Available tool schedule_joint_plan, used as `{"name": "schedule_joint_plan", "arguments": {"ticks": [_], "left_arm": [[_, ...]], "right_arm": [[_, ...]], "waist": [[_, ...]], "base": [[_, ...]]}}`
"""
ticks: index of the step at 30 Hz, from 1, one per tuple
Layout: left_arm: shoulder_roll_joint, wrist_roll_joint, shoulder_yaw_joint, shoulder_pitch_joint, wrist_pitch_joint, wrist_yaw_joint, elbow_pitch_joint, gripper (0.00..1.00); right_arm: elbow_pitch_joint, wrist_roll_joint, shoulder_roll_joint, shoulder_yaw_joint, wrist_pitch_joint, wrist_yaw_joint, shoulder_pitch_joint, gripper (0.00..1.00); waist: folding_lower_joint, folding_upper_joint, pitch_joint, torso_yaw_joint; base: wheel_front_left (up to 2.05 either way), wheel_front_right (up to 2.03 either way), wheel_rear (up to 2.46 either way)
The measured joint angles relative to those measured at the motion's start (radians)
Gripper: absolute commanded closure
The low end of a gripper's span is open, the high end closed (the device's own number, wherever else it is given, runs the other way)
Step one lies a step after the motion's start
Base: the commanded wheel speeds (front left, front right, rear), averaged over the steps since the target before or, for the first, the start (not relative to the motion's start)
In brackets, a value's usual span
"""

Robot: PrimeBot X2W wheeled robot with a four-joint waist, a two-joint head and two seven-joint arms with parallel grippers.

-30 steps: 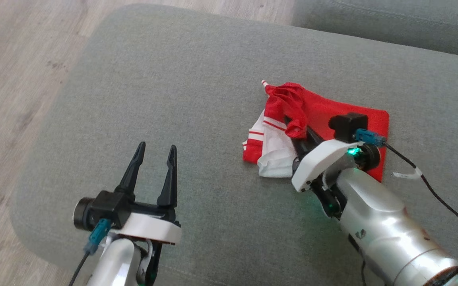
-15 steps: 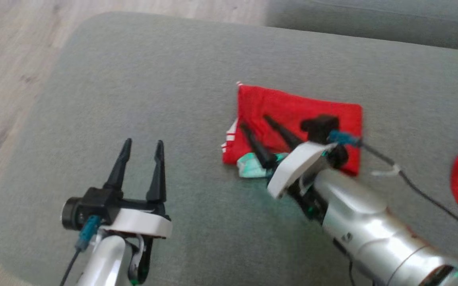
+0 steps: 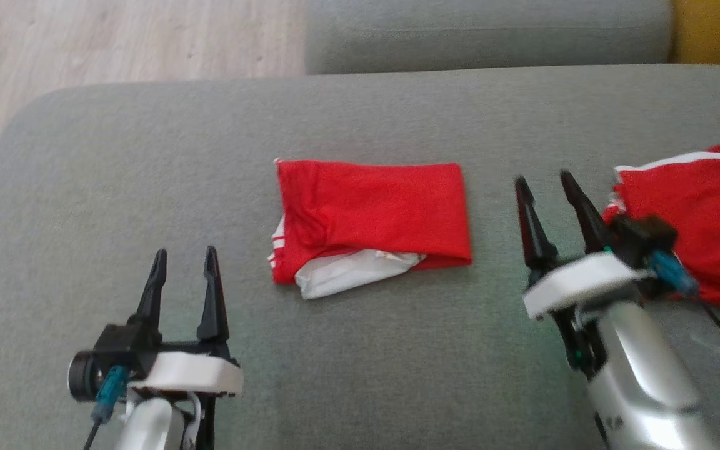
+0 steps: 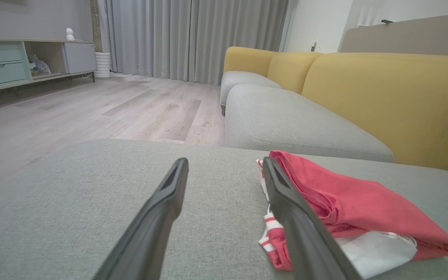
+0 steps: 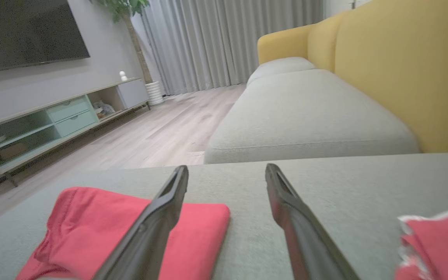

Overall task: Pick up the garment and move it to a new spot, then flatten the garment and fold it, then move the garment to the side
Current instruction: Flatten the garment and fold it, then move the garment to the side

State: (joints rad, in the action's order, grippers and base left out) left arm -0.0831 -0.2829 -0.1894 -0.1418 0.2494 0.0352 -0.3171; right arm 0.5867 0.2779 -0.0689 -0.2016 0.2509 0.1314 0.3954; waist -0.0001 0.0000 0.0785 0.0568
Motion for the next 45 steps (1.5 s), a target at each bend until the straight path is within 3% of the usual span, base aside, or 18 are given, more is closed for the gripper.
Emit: {"name": "schedule_joint_plan", "arguments": {"ticks": [10, 23, 35, 41, 45], "left_arm": [[0.016, 0.006, 0.053, 0.069, 0.003, -0.002, 0.046, 0.00], [0.031, 0.040, 0.064, 0.103, 0.003, -0.028, 0.062, 0.00], [0.035, 0.056, 0.019, -0.014, 0.003, -0.042, 0.056, 0.00], [0.037, 0.044, -0.026, -0.050, 0.003, -0.035, 0.045, 0.00], [0.037, 0.035, -0.043, -0.065, 0.003, -0.028, 0.044, 0.00]], "right_arm": [[-0.227, -0.059, 0.010, 0.111, 0.000, 0.000, -0.244, 0.00], [-0.259, -0.049, 0.017, 0.118, 0.000, 0.000, -0.292, 0.00], [-0.032, 0.025, 0.015, 0.026, -0.071, 0.000, -0.006, 0.00], [0.185, 0.111, 0.012, -0.026, -0.132, 0.000, 0.107, 0.00], [0.304, 0.109, 0.010, -0.070, -0.157, 0.000, 0.170, 0.00]], "waist": [[0.0000, 0.0000, -0.047, -0.047], [0.0001, 0.0000, -0.015, -0.019], [0.0004, 0.0000, 0.106, 0.041], [0.0003, 0.0000, 0.146, 0.097], [0.0003, 0.0000, 0.160, 0.125]], "base": [[0.00, 0.00, 0.00], [0.00, 0.00, 0.00], [0.00, 0.00, 0.00], [0.00, 0.00, 0.00], [0.00, 0.00, 0.00]]}}
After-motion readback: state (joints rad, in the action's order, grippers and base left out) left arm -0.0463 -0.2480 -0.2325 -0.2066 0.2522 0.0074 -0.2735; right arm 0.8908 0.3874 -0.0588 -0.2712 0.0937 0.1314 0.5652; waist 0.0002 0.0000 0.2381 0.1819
